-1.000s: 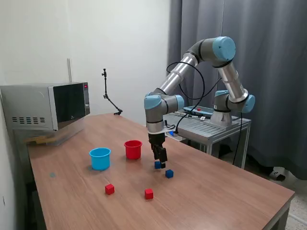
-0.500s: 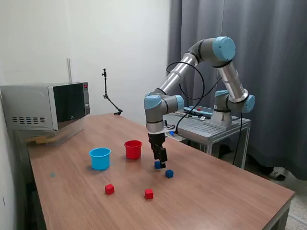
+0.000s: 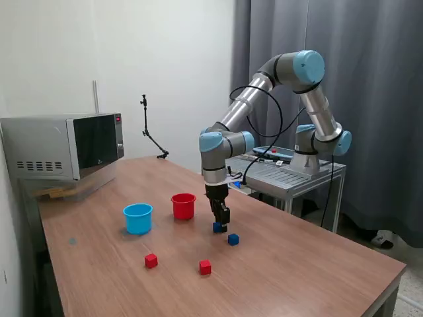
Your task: Place red objects in the red bin, and blue objects in the blue bin.
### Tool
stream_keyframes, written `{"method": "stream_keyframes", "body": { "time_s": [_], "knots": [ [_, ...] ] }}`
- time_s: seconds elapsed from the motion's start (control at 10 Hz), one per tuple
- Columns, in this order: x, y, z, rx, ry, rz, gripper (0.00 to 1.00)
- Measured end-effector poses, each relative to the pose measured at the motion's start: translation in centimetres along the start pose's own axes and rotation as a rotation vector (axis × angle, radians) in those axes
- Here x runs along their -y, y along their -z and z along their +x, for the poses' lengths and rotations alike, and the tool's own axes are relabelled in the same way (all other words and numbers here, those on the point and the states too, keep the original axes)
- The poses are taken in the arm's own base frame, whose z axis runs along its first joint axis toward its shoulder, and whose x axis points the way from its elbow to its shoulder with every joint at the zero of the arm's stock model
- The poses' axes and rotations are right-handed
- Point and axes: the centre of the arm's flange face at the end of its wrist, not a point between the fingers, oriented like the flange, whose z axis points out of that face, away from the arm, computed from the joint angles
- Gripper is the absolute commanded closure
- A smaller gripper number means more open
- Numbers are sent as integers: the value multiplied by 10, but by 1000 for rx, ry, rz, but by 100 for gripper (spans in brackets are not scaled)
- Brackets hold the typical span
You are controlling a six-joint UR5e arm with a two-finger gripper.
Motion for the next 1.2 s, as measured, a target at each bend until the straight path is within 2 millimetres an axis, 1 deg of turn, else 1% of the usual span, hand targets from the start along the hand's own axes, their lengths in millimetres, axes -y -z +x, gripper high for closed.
{"method": "stream_keyframes", "body": {
  "time_s": [0.5,0.6,0.7,0.8,0.9,1.0,1.1,1.2],
  "knots": [
    [0,1,0,6,1,-4,100],
    [-1,6,0,5,2,-12,100],
    [-2,16,0,2,3,-28,100],
    [-2,33,1,-4,6,-55,100],
    [-3,59,1,-7,10,-97,100],
    [-6,92,1,-5,14,-154,100],
    [-15,126,-6,-1,12,-209,100],
    [-27,155,-15,1,5,-256,100]
  ]
}}
